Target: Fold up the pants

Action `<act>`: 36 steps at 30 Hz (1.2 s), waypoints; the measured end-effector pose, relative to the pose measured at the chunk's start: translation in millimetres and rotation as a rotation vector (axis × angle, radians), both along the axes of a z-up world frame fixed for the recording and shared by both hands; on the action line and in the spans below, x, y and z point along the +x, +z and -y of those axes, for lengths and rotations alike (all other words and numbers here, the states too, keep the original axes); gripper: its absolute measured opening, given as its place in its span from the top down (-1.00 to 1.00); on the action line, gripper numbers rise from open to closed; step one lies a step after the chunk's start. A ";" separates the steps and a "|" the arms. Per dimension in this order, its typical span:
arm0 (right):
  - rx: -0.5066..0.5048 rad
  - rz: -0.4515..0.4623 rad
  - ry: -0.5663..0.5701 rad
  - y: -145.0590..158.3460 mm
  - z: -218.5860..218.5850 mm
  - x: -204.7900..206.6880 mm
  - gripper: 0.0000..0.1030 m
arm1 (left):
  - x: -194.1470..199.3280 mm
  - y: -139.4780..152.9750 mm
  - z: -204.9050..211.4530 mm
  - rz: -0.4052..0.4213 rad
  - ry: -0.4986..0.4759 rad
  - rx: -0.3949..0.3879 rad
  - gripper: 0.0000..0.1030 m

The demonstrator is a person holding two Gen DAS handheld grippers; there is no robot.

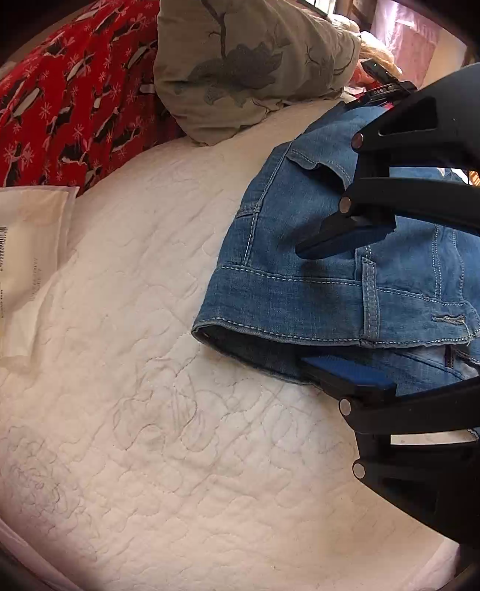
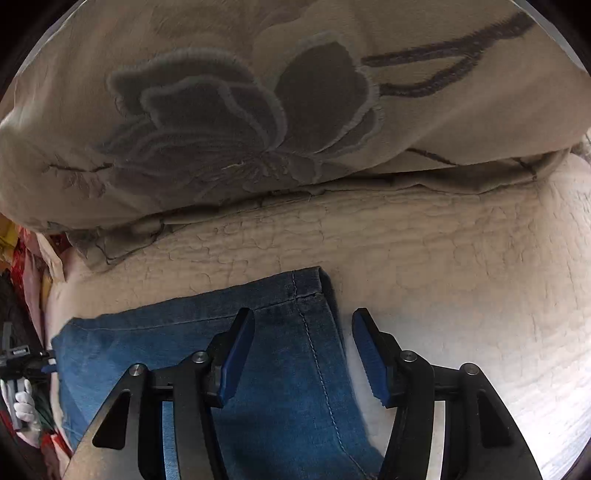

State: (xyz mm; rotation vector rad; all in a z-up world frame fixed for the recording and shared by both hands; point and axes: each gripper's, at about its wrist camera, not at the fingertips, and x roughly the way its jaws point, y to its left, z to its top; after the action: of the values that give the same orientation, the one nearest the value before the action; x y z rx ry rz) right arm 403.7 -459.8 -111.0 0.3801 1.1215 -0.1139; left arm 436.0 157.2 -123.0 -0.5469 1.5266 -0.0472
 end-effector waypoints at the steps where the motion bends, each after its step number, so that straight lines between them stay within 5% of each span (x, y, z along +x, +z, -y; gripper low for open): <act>1: -0.060 0.007 0.035 1.5 -8.4 1.8 0.32 | -0.3 2.0 5.1 0.019 0.003 0.018 0.01; 2: -0.107 0.012 0.073 3.8 -14.8 4.0 0.80 | -0.8 7.8 11.3 0.054 -0.003 0.031 0.04; 3: -0.113 0.019 0.095 6.0 -16.9 5.5 0.80 | -0.7 14.7 18.5 0.090 -0.015 0.041 0.21; 4: -0.131 0.041 0.088 11.6 -16.6 6.4 0.81 | 0.6 20.8 26.2 0.113 -0.032 0.055 0.61; 8: -0.159 0.171 -0.004 39.9 0.5 16.3 0.82 | 17.3 21.7 48.7 0.153 -0.072 0.287 0.69; 13: -0.269 0.031 0.042 8.6 -13.3 37.2 0.67 | 20.1 15.5 34.4 0.131 -0.004 0.232 0.68; 15: -0.225 0.080 0.046 14.0 -12.4 26.4 0.62 | 13.4 24.7 17.4 0.136 0.014 0.170 0.68; 16: -0.185 0.113 0.039 18.9 -8.2 17.0 0.45 | 10.1 31.5 5.9 0.153 0.034 0.155 0.69; 18: -0.149 0.166 0.000 28.8 0.5 -0.9 0.09 | 5.5 41.6 -20.0 0.182 0.075 0.117 0.55; 20: -0.132 0.186 -0.023 32.6 7.6 -14.5 -0.03 | 3.1 41.0 -45.2 0.169 0.133 0.057 -0.11; 21: -0.124 0.177 -0.026 31.8 10.4 -18.8 -0.03 | 1.4 38.3 -54.6 0.157 0.161 0.042 -0.16; 26: -0.120 0.132 -0.046 25.0 13.0 -23.5 -0.03 | 0.4 17.5 -56.3 0.102 0.156 -0.031 -0.16; 36: -0.063 0.088 -0.030 3.5 20.8 12.6 -0.04 | 22.5 3.9 4.8 0.082 0.016 0.030 -0.27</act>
State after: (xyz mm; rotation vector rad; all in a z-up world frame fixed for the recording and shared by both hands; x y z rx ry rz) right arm 416.3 -480.6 -107.5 0.3429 1.0232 -0.1566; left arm 458.5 152.3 -119.1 -0.5278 1.4408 -0.0338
